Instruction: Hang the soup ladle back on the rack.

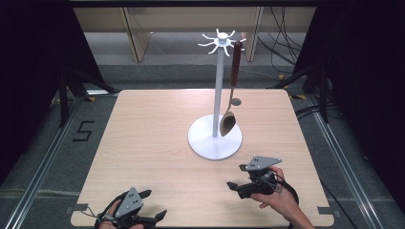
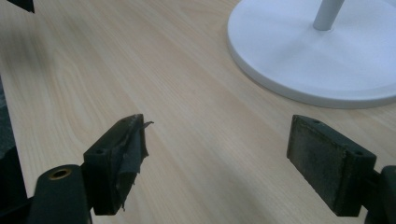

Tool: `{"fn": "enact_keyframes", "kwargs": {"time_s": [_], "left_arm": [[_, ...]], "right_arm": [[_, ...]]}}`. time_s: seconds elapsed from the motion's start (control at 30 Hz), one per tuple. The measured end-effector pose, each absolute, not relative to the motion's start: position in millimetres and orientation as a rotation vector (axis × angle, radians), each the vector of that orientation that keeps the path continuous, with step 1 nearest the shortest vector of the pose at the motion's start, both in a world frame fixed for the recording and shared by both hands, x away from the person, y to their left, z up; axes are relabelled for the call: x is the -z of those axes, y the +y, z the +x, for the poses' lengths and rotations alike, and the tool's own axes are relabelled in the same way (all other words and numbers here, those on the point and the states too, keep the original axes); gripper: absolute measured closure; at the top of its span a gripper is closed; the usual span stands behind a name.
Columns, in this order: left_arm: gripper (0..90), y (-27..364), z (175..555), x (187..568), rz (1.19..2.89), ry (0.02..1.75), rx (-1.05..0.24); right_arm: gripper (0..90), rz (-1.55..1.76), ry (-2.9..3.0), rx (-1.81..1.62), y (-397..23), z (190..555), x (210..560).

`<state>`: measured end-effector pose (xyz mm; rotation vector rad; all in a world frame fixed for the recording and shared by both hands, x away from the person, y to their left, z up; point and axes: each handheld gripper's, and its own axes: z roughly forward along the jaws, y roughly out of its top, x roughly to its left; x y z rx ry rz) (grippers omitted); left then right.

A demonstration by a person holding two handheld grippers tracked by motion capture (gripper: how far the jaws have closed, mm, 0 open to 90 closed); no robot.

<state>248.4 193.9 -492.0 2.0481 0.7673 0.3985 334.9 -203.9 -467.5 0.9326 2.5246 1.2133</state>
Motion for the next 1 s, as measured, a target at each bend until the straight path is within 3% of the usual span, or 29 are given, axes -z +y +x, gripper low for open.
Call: {"fn": "enact_keyframes", "kwargs": {"time_s": [0.7,0.83,0.9,1.0], "left_arm": [[15.2,190,246,494,2.015,0.813,-0.370],[15.2,195,250,492,2.068,0.750,-0.428],[15.2,190,246,495,2.006,0.822,-0.373],[15.2,195,250,492,2.066,0.748,-0.430]], "right_arm": [[20.2,0.956,2.510,-1.236,-214,320,473],[20.4,0.889,2.484,-1.262,-216,318,474],[20.4,0.900,2.490,-1.263,-217,316,474],[20.4,0.893,2.496,-1.265,-217,314,476]]}}
